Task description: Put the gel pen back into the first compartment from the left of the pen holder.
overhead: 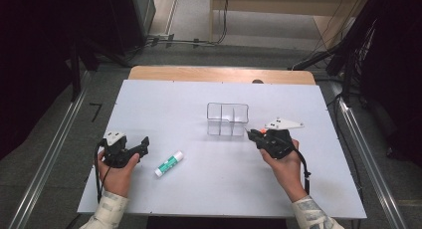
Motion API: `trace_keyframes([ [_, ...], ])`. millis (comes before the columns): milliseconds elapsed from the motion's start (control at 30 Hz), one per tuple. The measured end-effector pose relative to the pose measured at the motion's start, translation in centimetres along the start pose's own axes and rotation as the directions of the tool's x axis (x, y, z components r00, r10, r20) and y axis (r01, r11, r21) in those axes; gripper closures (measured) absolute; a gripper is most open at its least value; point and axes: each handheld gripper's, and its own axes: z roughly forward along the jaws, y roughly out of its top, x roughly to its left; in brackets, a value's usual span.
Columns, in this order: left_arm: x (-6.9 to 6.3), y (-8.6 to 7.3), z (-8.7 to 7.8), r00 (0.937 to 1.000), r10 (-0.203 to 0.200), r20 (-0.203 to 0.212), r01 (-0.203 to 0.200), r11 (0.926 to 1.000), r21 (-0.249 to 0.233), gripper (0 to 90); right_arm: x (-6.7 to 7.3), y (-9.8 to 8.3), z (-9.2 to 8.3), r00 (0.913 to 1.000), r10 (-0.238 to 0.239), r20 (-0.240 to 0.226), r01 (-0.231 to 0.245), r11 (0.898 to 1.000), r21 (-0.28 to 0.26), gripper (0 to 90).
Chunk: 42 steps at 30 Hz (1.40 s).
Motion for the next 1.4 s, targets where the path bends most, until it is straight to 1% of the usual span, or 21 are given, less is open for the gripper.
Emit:
trace_keyframes([
  [200,0.0,0.0,0.0,1.0000,0.000,-0.001,0.000,1.0000,0.001,19.4,0.4,1.2,0.3,0.9998,-0.005,-0.020,0.004,1.000,-0.022,79.2],
  [333,0.0,0.0,0.0,1.0000,0.000,-0.001,0.000,1.0000,0.000,19.4,0.7,2.5,0.5,0.9994,-0.011,-0.034,0.009,0.999,-0.046,79.2],
  [500,0.1,0.0,0.0,1.0000,0.001,0.002,-0.001,1.0000,0.002,19.5,1.1,3.8,0.9,0.9987,-0.018,-0.047,0.015,0.998,-0.062,79.2],
  [767,0.1,0.0,0.0,1.0000,0.000,0.004,0.000,1.0000,-0.002,19.5,1.4,5.3,1.9,0.9985,-0.026,-0.048,0.023,0.998,-0.059,79.2],
  [967,0.0,0.0,0.0,1.0000,0.003,0.004,-0.003,1.0000,-0.002,19.5,1.7,6.8,2.9,0.9978,-0.023,-0.063,0.019,0.998,-0.063,79.3],
  [1100,0.1,0.0,0.0,1.0000,0.002,0.005,-0.002,1.0000,-0.001,19.5,2.1,7.9,3.7,0.9974,-0.028,-0.067,0.023,0.998,-0.062,79.2],
  [1400,0.2,0.1,-0.1,1.0000,0.002,0.006,-0.002,1.0000,-0.005,19.5,2.5,9.5,5.5,0.9971,-0.038,-0.065,0.035,0.998,-0.044,79.2],
])
